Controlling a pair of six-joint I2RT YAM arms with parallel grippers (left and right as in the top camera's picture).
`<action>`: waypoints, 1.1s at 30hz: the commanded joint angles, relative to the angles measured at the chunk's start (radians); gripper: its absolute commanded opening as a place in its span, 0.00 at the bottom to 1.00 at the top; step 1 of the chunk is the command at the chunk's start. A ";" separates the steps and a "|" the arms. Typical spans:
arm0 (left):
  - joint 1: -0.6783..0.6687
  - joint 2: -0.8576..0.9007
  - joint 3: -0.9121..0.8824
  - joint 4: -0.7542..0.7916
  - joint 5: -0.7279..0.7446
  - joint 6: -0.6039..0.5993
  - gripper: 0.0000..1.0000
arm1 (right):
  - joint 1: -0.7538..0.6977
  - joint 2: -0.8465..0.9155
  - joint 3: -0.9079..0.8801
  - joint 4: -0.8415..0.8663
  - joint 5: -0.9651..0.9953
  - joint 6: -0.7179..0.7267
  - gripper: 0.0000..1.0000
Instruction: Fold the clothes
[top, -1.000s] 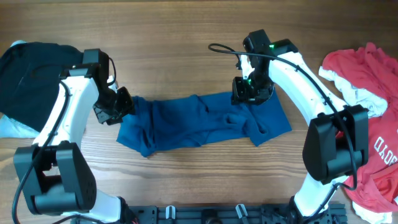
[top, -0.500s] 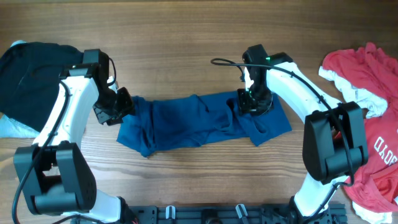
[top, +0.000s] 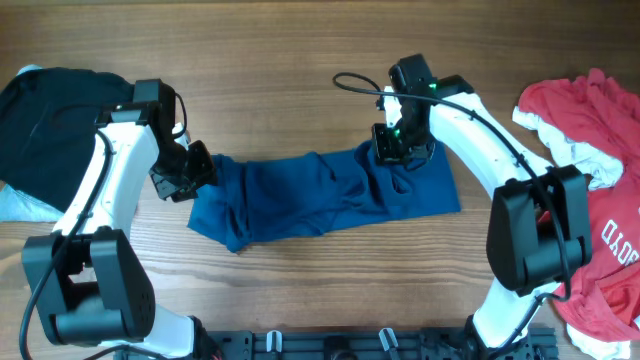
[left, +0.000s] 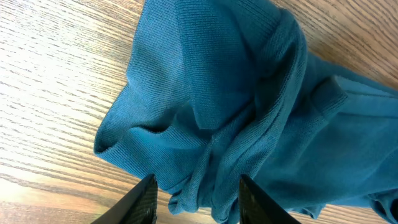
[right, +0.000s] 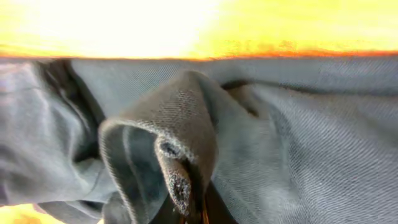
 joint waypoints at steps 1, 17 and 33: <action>-0.002 -0.009 0.012 0.003 0.008 0.005 0.42 | 0.006 0.007 0.053 0.019 -0.075 -0.058 0.04; -0.002 -0.009 0.012 -0.002 0.008 0.005 0.42 | 0.011 -0.008 0.070 -0.154 -0.053 -0.095 0.27; -0.002 -0.009 -0.111 0.073 0.007 0.195 0.89 | -0.018 -0.010 0.031 -0.211 0.211 0.062 0.35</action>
